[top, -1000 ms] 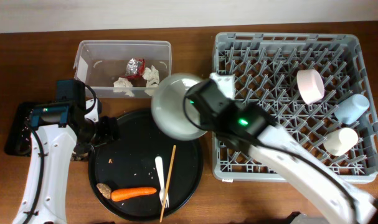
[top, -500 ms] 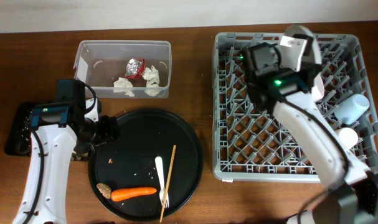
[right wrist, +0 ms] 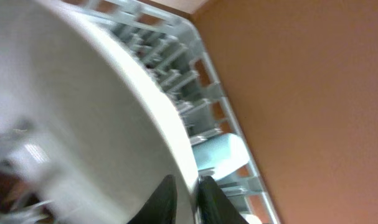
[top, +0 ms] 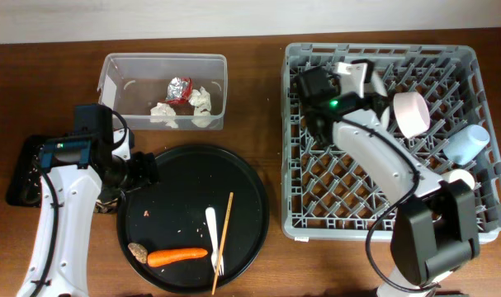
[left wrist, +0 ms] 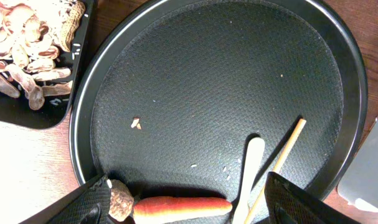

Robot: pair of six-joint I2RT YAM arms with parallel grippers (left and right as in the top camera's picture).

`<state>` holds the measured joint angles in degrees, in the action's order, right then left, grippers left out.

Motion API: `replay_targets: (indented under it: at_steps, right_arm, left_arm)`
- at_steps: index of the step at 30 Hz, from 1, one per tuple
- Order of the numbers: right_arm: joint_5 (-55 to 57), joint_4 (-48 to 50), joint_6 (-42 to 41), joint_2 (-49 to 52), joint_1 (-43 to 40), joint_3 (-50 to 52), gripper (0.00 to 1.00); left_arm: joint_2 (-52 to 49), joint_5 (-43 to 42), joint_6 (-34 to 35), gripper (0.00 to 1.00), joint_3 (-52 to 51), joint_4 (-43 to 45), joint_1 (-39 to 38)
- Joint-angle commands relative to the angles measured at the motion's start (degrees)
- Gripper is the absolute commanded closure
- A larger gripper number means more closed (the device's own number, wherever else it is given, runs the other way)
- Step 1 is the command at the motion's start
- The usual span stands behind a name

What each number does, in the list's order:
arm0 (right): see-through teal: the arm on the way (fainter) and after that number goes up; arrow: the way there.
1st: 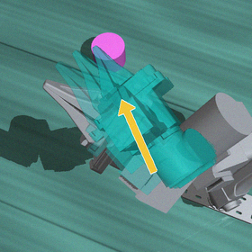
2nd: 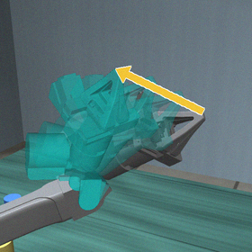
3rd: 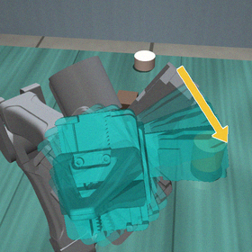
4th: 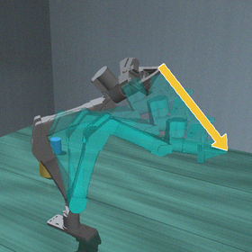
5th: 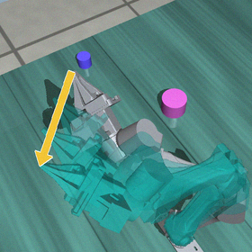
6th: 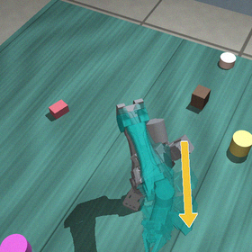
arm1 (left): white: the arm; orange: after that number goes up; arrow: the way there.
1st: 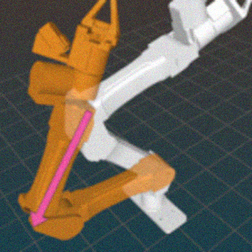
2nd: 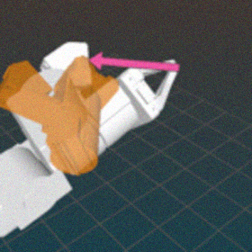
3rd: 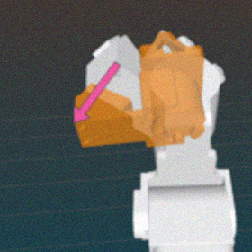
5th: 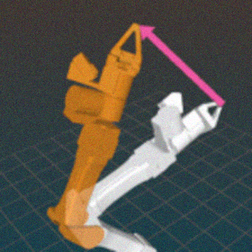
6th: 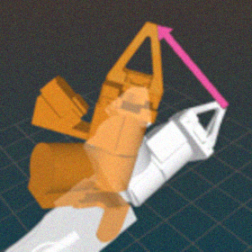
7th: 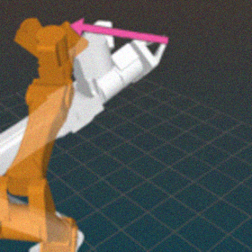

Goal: Sort waste into correct bins and load items into the dishwasher rack
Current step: 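Grasp the white plate rim with the right gripper and stand it in the rack, then grasp the carrot with the left gripper and drop it on the baking tray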

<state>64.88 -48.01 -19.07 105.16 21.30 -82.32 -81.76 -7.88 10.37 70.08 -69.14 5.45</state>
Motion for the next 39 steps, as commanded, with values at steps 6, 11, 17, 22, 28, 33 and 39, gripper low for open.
replay_targets:
  at_steps: [6,11,17,22,28,33,39]
  right_arm:
    - [-10.1,-5.8,-2.3,-7.8,8.4,-0.6,0.13]
    - [-24.3,-14.2,-5.1,-26.2,0.7,-0.6,0.12]
    - [-51.4,-29.4,-1.9,-32.2,-18.4,0.5,0.02]
    - [-51.4,-29.6,-0.6,-29.9,-19.1,2.3,0.02]
    - [-51.4,-29.4,0.9,-29.8,-19.1,2.3,0.02]
    - [-51.4,-29.4,0.9,-29.8,-19.1,2.3,0.02]
    - [-51.4,-29.6,0.9,-29.8,-19.1,2.3,0.02]
  left_arm:
    - [0.4,0.2,0.8,0.21,0.5,0.3,0.3]
    - [0.4,0.2,0.8,0.15,0.5,-0.1,0.3]
    - [0.4,-3.3,1.9,0.05,0.4,-6.6,0.3]
    - [0.4,-15.3,18.0,0.01,-8.0,-10.6,-2.0]
    - [0.4,-21.3,33.9,0.01,-26.8,1.3,-7.4]
    - [0.4,-17.0,40.9,0.01,-33.9,11.9,-7.8]
    - [0.4,-1.1,41.5,0.04,-34.9,18.5,-7.8]
